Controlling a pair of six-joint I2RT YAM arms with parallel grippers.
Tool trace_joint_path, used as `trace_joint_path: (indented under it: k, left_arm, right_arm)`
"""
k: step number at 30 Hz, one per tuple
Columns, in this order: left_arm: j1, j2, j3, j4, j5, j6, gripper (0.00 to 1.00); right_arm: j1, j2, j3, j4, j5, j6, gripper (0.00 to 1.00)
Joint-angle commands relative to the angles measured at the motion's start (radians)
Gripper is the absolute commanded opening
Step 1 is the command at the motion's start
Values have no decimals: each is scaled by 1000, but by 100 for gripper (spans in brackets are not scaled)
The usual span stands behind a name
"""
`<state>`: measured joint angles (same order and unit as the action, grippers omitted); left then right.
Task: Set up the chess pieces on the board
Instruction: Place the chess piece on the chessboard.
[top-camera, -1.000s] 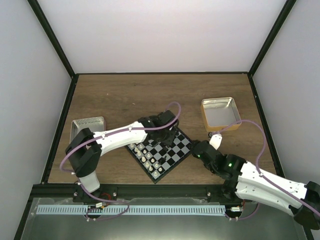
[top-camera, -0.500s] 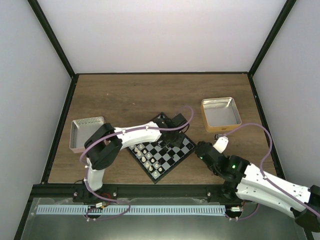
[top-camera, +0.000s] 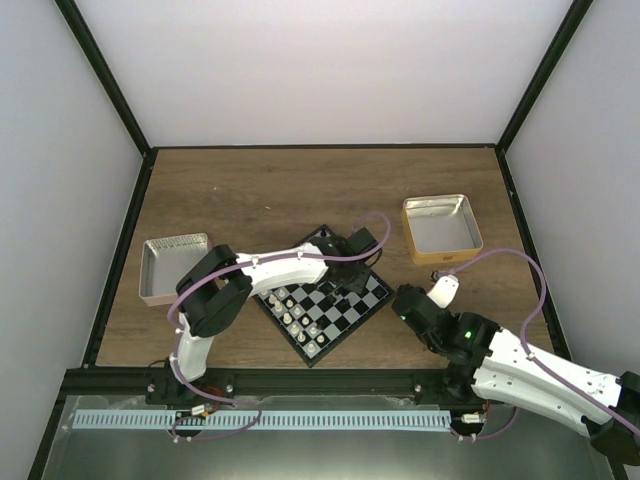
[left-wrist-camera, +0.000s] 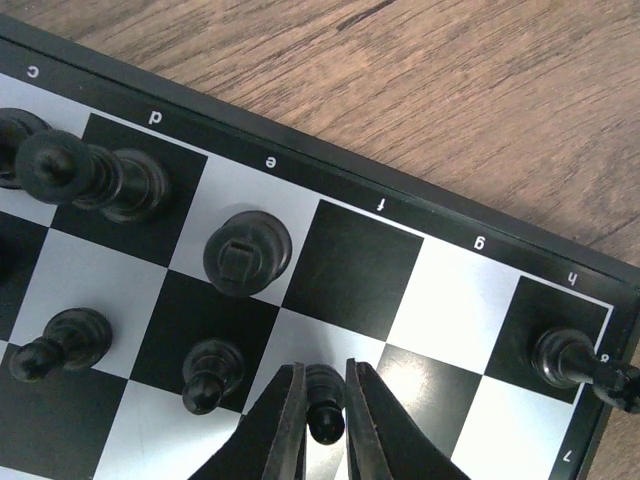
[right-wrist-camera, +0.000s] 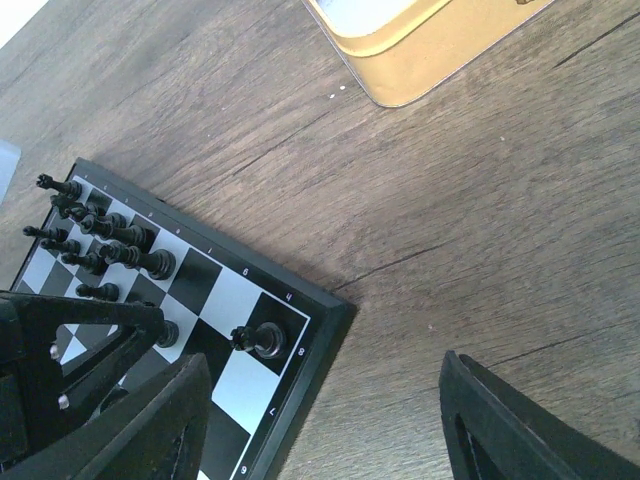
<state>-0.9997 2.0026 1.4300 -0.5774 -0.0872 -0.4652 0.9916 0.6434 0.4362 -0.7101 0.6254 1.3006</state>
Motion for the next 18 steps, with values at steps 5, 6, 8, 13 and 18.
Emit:
trace_joint_path:
  k: [5,6,8,13,18]
  left_arm:
    - [-5,9,26,-15,-16,5,23]
    - [-6,3,27,-16,-14,7,27]
    - [-7,-17,29,-19,-4,8,33]
    - [-6,-87,11,-8,27,1,38]
    - [-1,-212,-70,36,3,-9,38]
  right_arm:
    - [2,-8,-4,-2,40,13,64]
    - [2,-7,-5,3,38,10,64]
    - [2,-6,-4,9,36,4,64]
    - [2,-8,5,13,25,-11,64]
    - [3,-8,15,76,-23,-96,64]
